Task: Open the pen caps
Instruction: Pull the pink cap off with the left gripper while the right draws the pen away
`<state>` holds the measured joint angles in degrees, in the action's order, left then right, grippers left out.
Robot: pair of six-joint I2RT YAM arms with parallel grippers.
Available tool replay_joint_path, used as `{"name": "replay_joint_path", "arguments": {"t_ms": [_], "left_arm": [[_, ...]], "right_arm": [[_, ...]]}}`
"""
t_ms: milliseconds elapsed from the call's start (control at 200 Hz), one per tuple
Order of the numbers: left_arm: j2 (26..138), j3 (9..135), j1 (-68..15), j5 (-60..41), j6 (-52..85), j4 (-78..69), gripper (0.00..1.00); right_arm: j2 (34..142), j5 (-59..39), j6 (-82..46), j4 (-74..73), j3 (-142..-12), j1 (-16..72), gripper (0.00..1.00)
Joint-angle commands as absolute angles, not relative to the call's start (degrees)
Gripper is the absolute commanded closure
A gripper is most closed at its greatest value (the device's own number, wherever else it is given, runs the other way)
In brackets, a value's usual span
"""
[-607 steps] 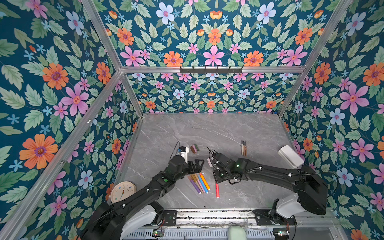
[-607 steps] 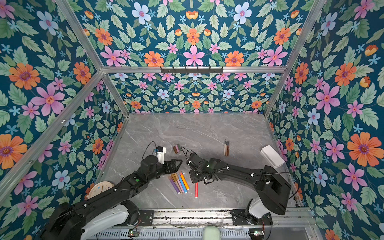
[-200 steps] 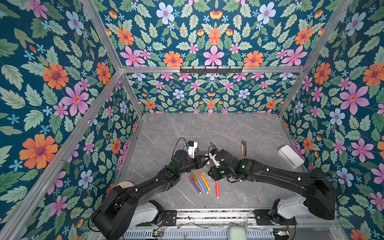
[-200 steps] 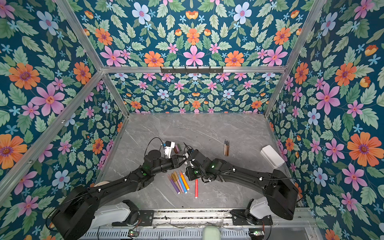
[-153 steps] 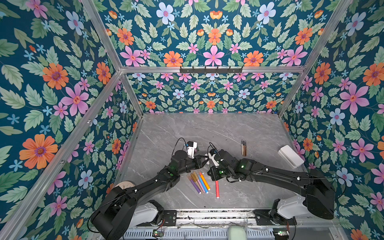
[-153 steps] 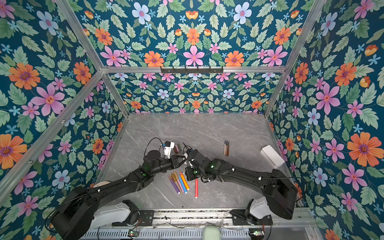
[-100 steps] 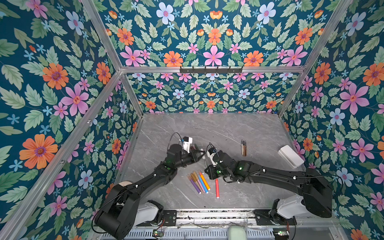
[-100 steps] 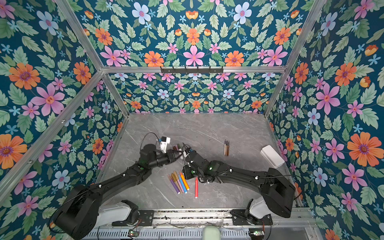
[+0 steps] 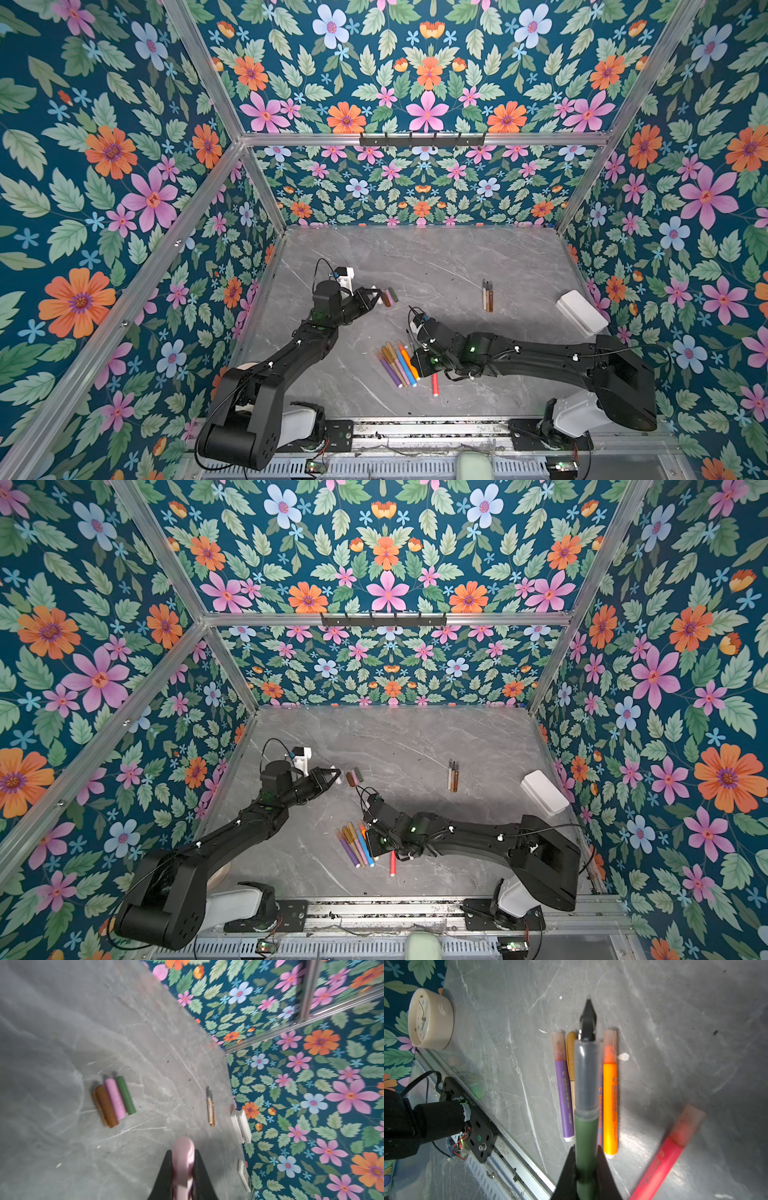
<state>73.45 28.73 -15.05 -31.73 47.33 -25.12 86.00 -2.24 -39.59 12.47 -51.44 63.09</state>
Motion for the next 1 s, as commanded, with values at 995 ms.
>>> {"name": "replay_joint_path", "arguments": {"t_ms": [995], "left_arm": [[102.52,41.16,-13.37,-29.6,34.69,-21.09,0.99]], "right_arm": [[75.73,6.84,-40.29,21.64,-45.48,62.58,1.0]]}}
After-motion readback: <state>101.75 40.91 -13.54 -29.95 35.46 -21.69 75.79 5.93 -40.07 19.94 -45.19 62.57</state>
